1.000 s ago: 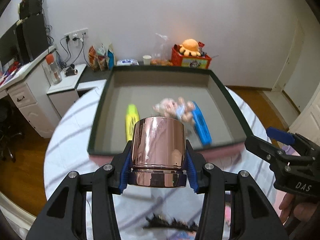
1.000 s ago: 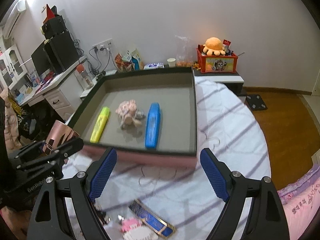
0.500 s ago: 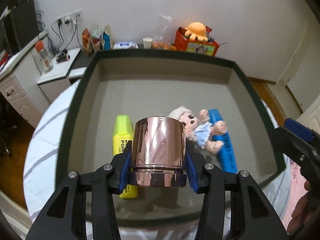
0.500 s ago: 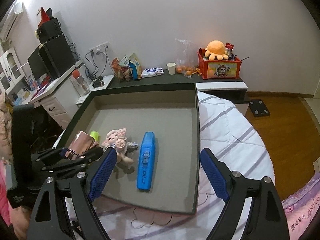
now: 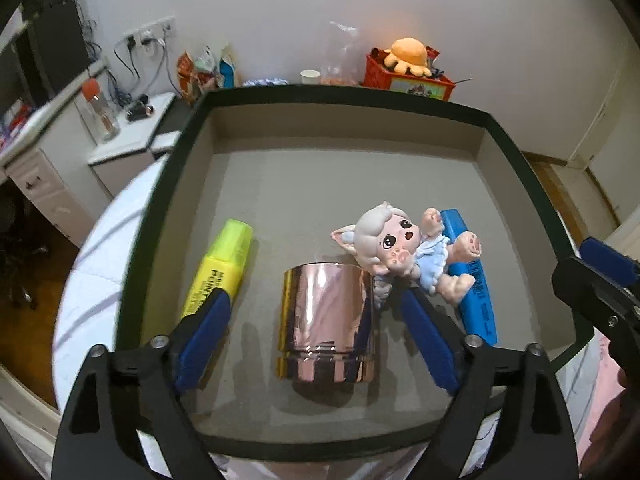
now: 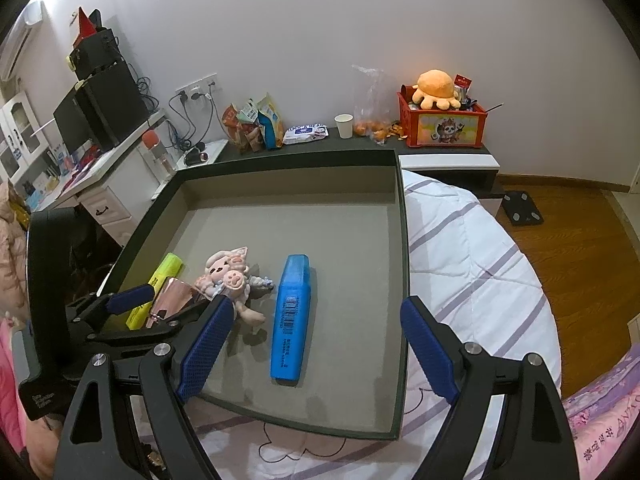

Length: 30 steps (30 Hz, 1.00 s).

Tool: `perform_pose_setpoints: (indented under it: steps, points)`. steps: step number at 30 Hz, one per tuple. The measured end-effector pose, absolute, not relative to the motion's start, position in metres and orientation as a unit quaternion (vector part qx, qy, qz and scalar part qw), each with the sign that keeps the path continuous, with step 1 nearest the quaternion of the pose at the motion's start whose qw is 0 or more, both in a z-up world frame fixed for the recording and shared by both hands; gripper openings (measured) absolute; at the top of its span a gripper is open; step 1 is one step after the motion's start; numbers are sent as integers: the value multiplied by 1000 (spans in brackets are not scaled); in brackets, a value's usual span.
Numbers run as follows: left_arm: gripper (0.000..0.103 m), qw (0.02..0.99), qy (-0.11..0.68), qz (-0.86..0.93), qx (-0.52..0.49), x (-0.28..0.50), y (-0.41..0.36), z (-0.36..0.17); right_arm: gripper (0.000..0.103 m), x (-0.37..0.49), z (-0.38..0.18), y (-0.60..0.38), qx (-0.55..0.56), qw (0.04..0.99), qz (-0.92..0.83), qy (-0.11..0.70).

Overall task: Organize rigid objects
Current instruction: 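Withdraw the left tool from the box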

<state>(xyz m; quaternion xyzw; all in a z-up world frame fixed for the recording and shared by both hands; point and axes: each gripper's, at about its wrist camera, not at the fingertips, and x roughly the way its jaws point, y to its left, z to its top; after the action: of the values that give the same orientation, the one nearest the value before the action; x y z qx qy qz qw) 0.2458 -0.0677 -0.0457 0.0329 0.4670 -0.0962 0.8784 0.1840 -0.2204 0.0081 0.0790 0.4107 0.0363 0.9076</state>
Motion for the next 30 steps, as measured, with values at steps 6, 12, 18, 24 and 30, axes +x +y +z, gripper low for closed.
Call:
perform_pose_setpoints:
  steps: [6, 12, 18, 24, 30]
  points:
    - [98, 895, 439, -73, 36, 227, -56, -24, 87, 173, 16, -215, 74, 911, 36, 404]
    - [100, 904, 423, -68, 23, 206, -41, -4, 87, 157, 24, -208, 71, 915, 36, 396]
    - [103, 913, 403, -64, 16, 178, -30, 13, 88, 137, 29, -201, 68, 916, 35, 393]
    - [103, 915, 399, -65, 5, 152, -20, 19, 103, 116, 33, -195, 68, 918, 42, 388]
    - [103, 915, 399, -61, -3, 127, -11, 18, 103, 94, 36, -195, 65, 919, 40, 386]
